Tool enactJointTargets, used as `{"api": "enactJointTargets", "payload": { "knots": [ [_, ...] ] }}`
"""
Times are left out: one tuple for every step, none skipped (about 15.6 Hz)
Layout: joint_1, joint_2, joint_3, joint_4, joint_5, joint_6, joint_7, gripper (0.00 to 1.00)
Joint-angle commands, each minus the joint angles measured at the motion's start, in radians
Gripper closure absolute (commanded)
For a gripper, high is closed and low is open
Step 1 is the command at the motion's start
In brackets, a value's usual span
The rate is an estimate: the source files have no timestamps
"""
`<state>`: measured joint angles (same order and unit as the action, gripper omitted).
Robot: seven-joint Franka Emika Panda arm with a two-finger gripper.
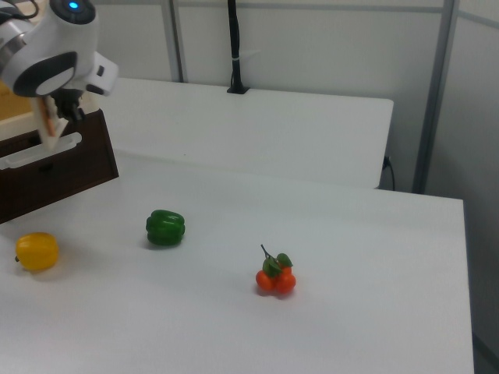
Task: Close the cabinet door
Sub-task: 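Push the door edge with the gripper, swinging it shut against the cabinet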
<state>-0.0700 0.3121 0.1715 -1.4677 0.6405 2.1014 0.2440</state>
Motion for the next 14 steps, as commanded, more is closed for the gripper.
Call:
{"api": "enactJointTargets", "payload": {
  "knots": [
    [0.006, -0.031, 0.051, -0.034, -0.027, -0.004, 0.038, 1.00],
    [0.006, -0.027, 0.071, -0.033, -0.033, -0.003, 0.040, 1.00],
    [0.006, -0.022, 0.097, -0.033, -0.038, 0.003, 0.041, 1.00],
    [0.007, -0.021, 0.124, -0.033, -0.047, 0.005, 0.041, 1.00],
    [0.013, -0.021, 0.137, -0.031, -0.057, 0.005, 0.043, 1.00],
    [0.025, -0.021, 0.138, -0.031, -0.059, 0.008, 0.044, 1.00],
    [0.044, -0.016, 0.138, -0.031, -0.058, 0.018, 0.044, 1.00],
    [0.059, -0.013, 0.140, -0.031, -0.056, 0.057, 0.050, 1.00],
    [0.077, -0.010, 0.140, -0.031, -0.058, 0.096, 0.073, 1.00],
    [0.093, -0.007, 0.140, -0.031, -0.058, 0.120, 0.092, 1.00],
    [0.107, -0.004, 0.140, -0.031, -0.058, 0.129, 0.096, 1.00],
    [0.117, 0.001, 0.140, -0.031, -0.058, 0.134, 0.100, 1.00],
    [0.125, 0.002, 0.140, -0.031, -0.056, 0.143, 0.101, 1.00],
    [0.131, 0.005, 0.143, -0.031, -0.055, 0.161, 0.106, 1.00]
  ]
}}
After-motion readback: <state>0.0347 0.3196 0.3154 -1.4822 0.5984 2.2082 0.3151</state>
